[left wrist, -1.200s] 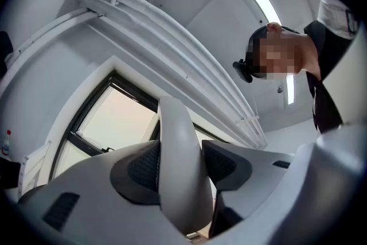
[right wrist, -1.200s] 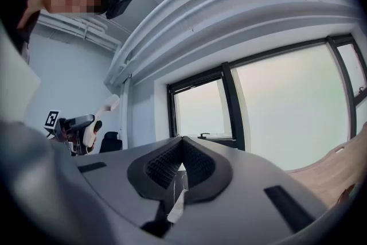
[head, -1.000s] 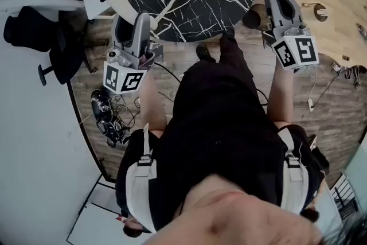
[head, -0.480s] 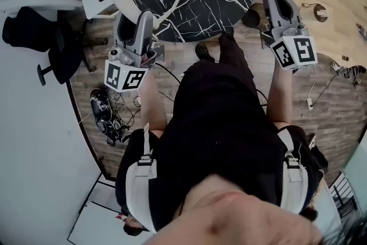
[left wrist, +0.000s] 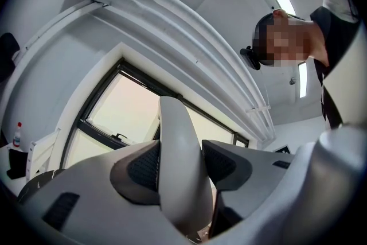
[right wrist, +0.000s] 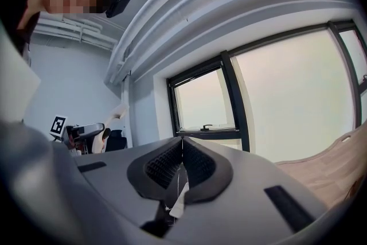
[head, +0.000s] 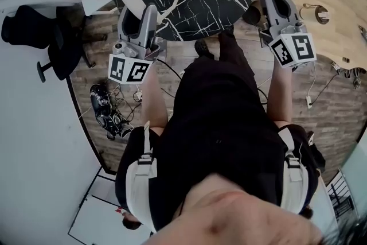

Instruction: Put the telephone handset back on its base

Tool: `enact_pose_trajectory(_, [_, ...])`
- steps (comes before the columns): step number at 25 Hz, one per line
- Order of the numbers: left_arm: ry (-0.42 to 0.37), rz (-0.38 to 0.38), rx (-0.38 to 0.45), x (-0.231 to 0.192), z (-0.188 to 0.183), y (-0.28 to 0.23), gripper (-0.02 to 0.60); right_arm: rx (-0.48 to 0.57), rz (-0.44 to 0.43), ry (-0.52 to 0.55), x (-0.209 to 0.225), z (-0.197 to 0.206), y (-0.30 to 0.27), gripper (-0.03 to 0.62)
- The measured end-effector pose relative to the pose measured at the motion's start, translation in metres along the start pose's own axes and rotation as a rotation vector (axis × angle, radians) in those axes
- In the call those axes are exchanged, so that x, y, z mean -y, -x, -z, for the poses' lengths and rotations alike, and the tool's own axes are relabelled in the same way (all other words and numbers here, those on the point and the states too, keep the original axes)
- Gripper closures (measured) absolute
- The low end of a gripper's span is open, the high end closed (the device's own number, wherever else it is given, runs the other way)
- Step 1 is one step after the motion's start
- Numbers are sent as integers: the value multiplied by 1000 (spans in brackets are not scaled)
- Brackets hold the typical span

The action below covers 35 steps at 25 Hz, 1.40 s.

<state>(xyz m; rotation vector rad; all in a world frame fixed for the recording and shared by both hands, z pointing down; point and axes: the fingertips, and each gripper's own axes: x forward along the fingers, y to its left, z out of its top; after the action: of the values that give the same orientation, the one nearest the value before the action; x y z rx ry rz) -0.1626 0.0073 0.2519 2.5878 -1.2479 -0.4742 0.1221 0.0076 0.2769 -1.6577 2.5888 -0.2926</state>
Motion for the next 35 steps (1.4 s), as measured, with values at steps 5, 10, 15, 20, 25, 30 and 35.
enact_pose_trajectory(5, [9, -20, -42, -6, 18, -13, 348, -25, -18, -9, 4, 9, -12, 565])
enact_pose_trajectory(10, [14, -52, -94, -14, 39, -29, 348, -54, -41, -13, 5, 18, -26, 565])
enact_pose_trajectory(15, [21, -77, -143, -21, 59, -45, 348, -83, -66, -15, 6, 29, -39, 565])
enact_pose_trajectory(20, [23, -97, -178, -25, 75, -57, 348, -109, -96, -15, 7, 37, -51, 565])
enact_pose_trajectory(25, [35, -117, -215, -31, 93, -71, 347, -130, -125, -26, 12, 45, -67, 565])
enact_pose_trajectory(30, [33, -145, -247, -38, 112, -81, 348, -168, -136, -44, 17, 56, -80, 565])
enact_pose_trajectory(35, [23, -166, -290, -45, 133, -91, 347, -201, -154, -73, 21, 69, -92, 565])
